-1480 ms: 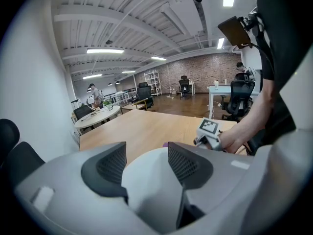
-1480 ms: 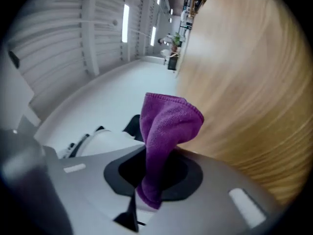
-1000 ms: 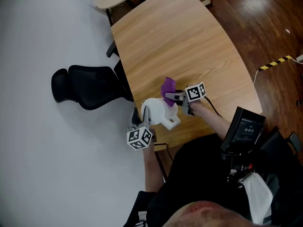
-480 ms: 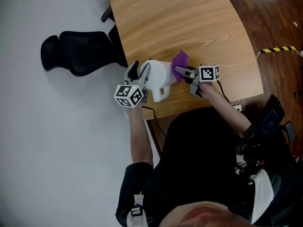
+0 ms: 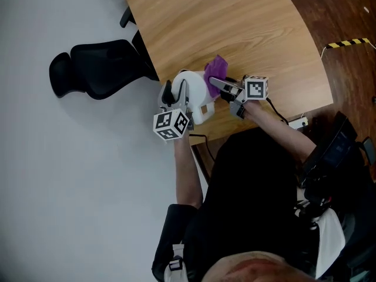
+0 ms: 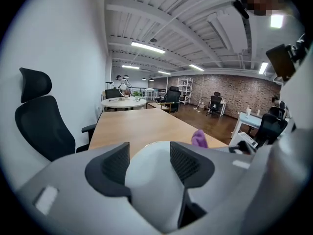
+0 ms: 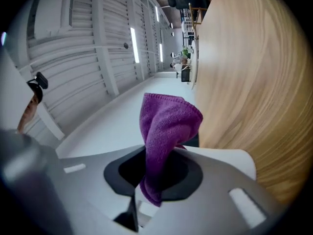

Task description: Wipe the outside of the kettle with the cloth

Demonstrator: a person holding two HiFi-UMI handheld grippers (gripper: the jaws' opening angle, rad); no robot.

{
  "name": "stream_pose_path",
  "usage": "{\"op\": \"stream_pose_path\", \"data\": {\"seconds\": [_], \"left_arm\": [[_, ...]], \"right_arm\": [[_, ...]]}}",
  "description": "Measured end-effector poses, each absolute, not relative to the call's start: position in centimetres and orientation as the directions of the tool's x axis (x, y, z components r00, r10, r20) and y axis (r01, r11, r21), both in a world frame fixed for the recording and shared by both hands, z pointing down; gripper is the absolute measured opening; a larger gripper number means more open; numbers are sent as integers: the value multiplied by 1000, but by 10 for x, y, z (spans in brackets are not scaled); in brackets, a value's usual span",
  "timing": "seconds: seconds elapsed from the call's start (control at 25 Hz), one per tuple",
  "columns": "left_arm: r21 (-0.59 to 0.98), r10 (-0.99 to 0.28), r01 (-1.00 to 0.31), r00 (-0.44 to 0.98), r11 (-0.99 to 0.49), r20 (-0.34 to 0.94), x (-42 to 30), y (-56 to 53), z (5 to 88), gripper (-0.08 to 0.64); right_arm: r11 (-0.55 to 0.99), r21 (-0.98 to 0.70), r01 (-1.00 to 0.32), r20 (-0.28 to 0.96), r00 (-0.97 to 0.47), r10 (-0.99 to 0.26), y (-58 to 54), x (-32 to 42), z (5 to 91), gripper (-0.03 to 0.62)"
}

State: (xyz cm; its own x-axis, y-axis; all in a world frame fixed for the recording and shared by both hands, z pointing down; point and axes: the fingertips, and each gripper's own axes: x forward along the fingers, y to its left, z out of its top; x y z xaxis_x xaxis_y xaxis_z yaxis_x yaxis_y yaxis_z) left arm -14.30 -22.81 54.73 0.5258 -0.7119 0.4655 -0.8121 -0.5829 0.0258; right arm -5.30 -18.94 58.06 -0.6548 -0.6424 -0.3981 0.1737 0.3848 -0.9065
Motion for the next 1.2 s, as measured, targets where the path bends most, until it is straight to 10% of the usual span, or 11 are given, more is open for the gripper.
{"op": "stream_pose_path", "data": {"seconds": [0.32, 0.6, 0.76, 1.04, 1.2], "left_arm": [[93, -703, -796, 577, -598, 415, -157, -224, 547, 172], [-24, -735, -799, 540, -600, 411, -141, -231, 521, 172], [-156, -710, -767, 469, -622, 526, -126, -235, 533, 173], [-148, -711, -772, 468, -618, 525, -134, -241, 551, 159], [-139, -707, -766, 487, -628, 513, -139, -242, 550, 160]], "right_arm": [[-40, -998, -39, 56, -757, -651, -190, -92, 756, 61], [478, -864, 155, -479, -542, -691, -188, -11, 547, 61], [515, -831, 209, -544, -499, -675, -176, -30, 527, 61], [-45, -999, -19, 45, -689, -723, -171, -89, 735, 61], [-113, -991, -74, 130, -752, -647, -174, -93, 755, 61]]}}
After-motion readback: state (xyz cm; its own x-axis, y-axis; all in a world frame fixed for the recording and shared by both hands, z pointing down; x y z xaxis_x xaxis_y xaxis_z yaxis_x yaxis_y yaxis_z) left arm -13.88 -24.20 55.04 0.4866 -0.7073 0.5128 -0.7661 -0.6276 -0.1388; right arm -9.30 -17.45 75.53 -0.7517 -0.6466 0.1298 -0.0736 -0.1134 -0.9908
